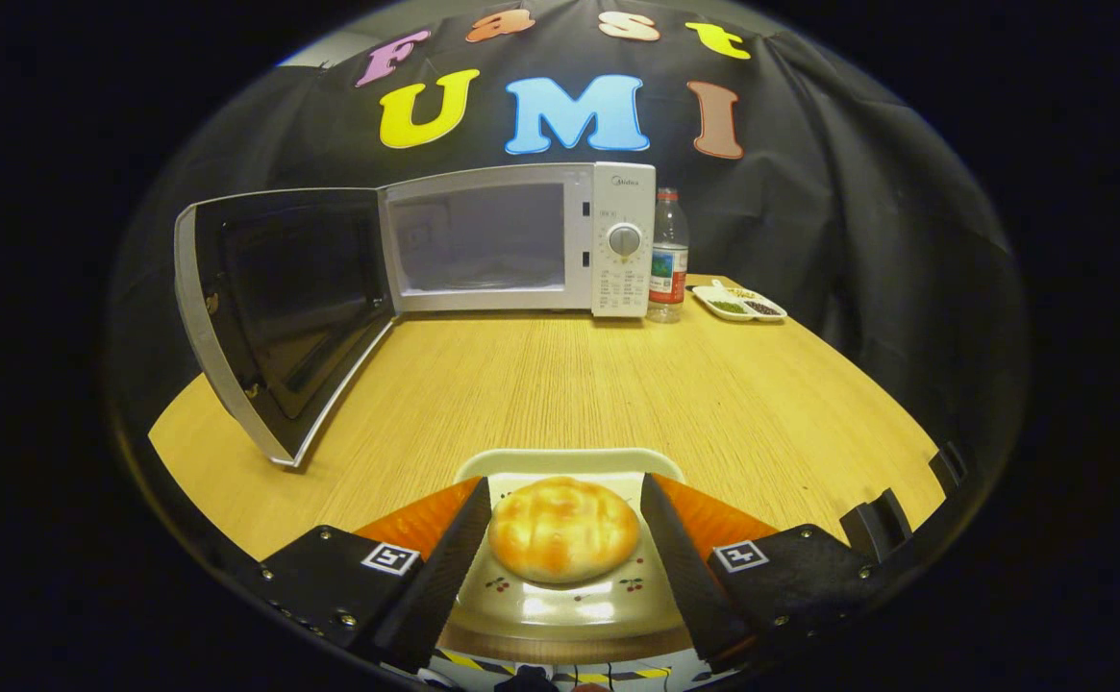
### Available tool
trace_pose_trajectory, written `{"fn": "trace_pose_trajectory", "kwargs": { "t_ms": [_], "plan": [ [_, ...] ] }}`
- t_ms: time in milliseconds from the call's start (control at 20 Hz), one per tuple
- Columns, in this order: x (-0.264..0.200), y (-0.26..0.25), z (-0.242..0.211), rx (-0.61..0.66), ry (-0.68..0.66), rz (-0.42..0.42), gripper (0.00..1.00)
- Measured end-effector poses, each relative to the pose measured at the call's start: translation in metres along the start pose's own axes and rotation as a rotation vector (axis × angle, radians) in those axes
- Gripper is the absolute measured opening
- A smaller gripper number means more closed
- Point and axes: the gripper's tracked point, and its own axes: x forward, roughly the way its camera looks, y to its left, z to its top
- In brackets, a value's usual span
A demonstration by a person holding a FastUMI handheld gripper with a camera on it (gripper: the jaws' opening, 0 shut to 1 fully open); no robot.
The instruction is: Open the microwave, put the food inside, and close the microwave door.
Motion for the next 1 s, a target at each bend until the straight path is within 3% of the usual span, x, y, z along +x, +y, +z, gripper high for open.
{"fn": "trace_pose_trajectory", "kwargs": {
  "t_ms": [750,1000],
  "plan": [
    [0.016,0.002,-0.022,-0.022,0.097,0.017,0.99],
    [0.014,0.003,-0.017,0.006,0.109,0.030,0.86]
  ]
}}
